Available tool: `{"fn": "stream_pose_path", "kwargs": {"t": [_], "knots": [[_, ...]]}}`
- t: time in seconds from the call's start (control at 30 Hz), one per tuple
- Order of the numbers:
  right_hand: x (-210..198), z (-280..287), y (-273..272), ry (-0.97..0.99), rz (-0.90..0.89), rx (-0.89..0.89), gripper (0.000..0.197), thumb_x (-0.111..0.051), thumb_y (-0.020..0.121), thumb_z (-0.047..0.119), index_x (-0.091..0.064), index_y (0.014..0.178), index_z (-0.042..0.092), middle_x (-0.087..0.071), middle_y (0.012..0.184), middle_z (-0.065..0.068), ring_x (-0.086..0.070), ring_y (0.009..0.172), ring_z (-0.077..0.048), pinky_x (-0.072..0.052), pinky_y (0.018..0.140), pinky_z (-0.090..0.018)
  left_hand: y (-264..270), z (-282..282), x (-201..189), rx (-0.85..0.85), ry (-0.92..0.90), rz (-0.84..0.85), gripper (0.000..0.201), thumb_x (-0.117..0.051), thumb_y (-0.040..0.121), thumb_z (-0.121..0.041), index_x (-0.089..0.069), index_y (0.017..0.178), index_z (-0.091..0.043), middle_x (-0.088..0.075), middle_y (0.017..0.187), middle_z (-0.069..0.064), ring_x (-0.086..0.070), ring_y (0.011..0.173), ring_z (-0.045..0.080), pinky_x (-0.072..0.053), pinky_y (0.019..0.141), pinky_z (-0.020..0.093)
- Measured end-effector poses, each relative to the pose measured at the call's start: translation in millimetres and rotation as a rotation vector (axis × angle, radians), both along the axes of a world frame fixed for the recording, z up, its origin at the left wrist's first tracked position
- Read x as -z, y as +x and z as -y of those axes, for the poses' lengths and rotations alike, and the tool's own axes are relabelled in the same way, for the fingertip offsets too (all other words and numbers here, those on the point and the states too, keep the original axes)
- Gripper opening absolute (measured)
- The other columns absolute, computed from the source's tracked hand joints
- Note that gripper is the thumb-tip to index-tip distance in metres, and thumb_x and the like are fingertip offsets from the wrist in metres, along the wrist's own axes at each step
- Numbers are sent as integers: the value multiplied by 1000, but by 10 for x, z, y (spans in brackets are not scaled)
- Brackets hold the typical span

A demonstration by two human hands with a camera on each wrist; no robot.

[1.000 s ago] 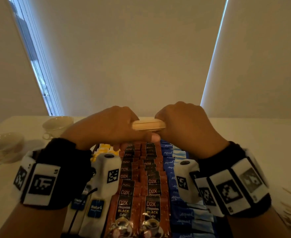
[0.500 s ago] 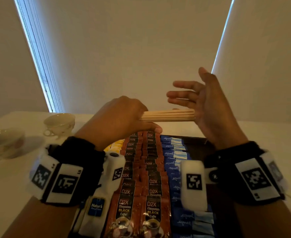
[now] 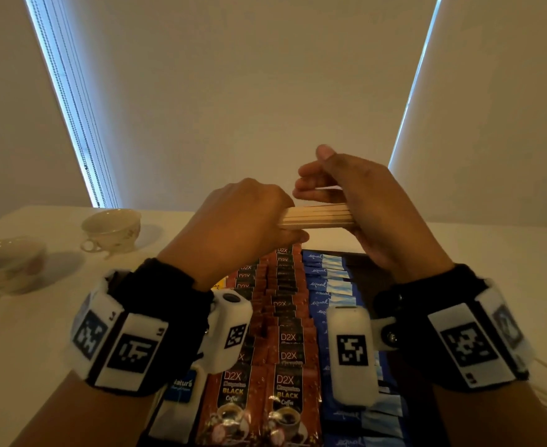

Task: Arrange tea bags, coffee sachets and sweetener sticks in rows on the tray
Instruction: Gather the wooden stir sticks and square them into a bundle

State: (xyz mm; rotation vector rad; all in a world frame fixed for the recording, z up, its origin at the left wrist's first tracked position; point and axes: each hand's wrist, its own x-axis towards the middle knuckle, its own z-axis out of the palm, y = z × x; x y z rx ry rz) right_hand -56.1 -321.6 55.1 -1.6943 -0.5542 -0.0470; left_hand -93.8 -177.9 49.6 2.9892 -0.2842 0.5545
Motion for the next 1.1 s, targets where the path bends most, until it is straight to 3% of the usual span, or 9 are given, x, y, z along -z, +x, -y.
{"fn": "stream_pose_path", "kwargs": {"t": [0.13,0.2,0.33,0.47,0.6,0.77,0.87,0.93,1.1], "knots": [[-15,148,-62,-645,100,-204,41,-73,65,52,-69,83,16,-70,71,-3,-65,58,-10,-52,53,-20,-51,-32,-51,-21,76,-4,25,-56,89,-44,-56,70,-27,-53,64,-8,-51,57,9,-38,55,23],[19,149,-43,-901,219,-133,27,-79,68,39,-66,70,16,-60,56,1,-53,46,-5,-41,49,-14,-44,-32,-31,-3,137,8,30,-56,89,-43,-43,67,-29,-43,59,-10,-41,52,5,-29,52,19],[27,103,3,-816,325,2,28,-71,78,25,-55,55,29,-51,49,8,-49,44,5,-35,46,-10,-29,-85,-49,63,42,-23,36,-63,79,-51,-43,58,-29,-48,56,-9,-46,51,7,-37,54,23],[56,99,5,-786,327,12,28,-67,81,20,-56,56,25,-50,48,7,-50,44,2,-35,45,-8,-53,-223,-84,203,-403,-135,51,-56,66,-76,-65,78,-27,-66,69,-4,-61,60,7,-48,55,21],[67,75,-7,-765,374,29,12,-65,83,21,-71,84,11,-59,62,0,-49,50,-8,-37,49,-10,-14,-219,-90,230,-1067,-71,66,-16,94,-57,-67,89,-17,-73,89,7,-70,82,18,-54,76,31],[40,51,-46,-788,465,82,17,-61,85,26,-70,85,11,-65,70,-4,-57,58,-14,-41,50,-17,-19,-120,-102,419,-1456,-62,77,-8,97,-56,-66,91,-5,-72,92,17,-69,90,30,-56,82,36],[35,35,-64,-761,506,86,18,-61,84,26,-71,81,11,-66,69,-8,-61,61,-19,-48,57,-30,-34,-120,-123,398,-1394,-45,64,-18,100,-48,-65,89,-6,-73,92,15,-69,88,28,-57,77,32],[40,49,-50,-774,512,112,19,-61,85,26,-72,83,11,-66,70,-8,-62,62,-19,-49,59,-31,-44,-155,-126,271,-1145,-85,49,-29,100,-40,-66,92,-9,-72,92,11,-70,85,24,-58,70,30],[74,41,-22,-825,579,169,17,-59,86,28,-61,70,22,-53,60,4,-53,59,-13,-43,58,-27,-61,-213,-109,4,-766,-232,40,-40,98,-36,-68,82,-11,-67,55,3,-55,37,8,-45,41,15]]}}
